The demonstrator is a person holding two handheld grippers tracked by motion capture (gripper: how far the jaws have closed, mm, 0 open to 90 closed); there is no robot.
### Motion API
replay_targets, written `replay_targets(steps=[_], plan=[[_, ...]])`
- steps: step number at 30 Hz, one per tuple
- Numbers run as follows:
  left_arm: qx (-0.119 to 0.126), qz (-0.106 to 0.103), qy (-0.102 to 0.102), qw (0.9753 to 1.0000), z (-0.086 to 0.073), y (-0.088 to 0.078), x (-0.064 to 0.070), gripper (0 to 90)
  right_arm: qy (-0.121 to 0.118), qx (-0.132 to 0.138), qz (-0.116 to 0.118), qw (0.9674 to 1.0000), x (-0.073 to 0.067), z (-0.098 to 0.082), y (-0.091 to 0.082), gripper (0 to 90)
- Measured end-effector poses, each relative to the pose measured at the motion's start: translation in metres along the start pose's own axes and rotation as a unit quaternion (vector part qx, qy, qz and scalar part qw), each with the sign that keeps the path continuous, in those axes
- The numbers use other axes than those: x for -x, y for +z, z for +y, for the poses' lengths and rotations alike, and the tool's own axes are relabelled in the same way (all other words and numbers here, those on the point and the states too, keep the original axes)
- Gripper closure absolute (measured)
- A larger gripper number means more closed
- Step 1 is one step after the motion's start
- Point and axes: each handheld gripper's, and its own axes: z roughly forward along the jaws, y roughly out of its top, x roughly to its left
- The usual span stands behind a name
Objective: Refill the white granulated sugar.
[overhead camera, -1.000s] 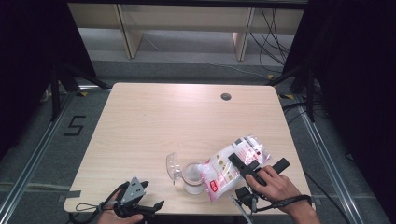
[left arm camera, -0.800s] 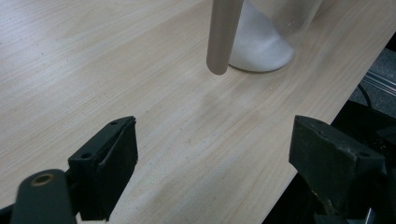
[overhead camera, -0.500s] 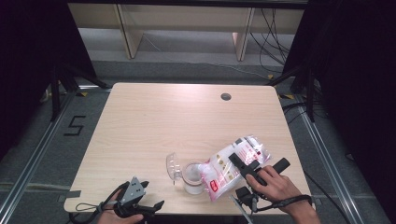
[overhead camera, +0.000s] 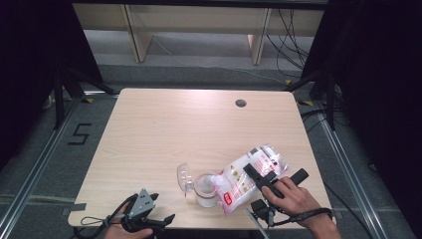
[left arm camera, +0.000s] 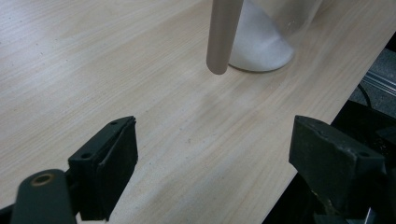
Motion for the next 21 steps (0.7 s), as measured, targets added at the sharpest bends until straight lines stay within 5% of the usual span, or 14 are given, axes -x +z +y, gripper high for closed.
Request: replay_targets(steps=[21], plan=[[0.002, 0.000, -0.001, 1.0000, 0.0000, 0.0000, 0.0002, 15.2, 0.001, 0.001, 0.004, 1.0000, 0.0002, -0.0004, -0.0002, 67.4]])
